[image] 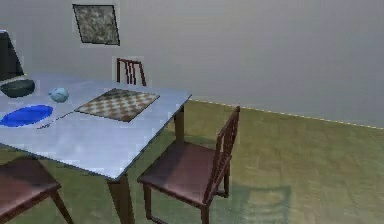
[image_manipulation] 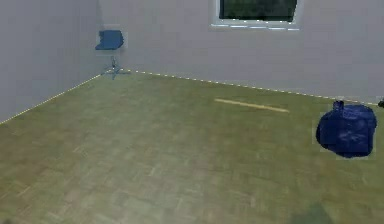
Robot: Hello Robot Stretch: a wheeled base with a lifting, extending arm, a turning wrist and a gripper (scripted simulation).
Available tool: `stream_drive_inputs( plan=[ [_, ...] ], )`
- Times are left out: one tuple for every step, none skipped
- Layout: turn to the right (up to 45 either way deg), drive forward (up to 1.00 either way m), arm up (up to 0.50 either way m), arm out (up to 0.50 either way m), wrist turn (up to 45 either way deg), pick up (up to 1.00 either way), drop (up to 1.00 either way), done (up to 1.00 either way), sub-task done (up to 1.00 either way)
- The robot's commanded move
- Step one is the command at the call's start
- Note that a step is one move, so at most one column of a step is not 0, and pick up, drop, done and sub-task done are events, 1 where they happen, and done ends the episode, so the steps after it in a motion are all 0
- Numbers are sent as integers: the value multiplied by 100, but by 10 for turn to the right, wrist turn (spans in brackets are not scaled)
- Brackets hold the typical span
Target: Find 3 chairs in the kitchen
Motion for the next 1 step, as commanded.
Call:
stream_drive_inputs(
  plan=[
    [-450,0,0,0,0,0,0,0,0]
  ],
)
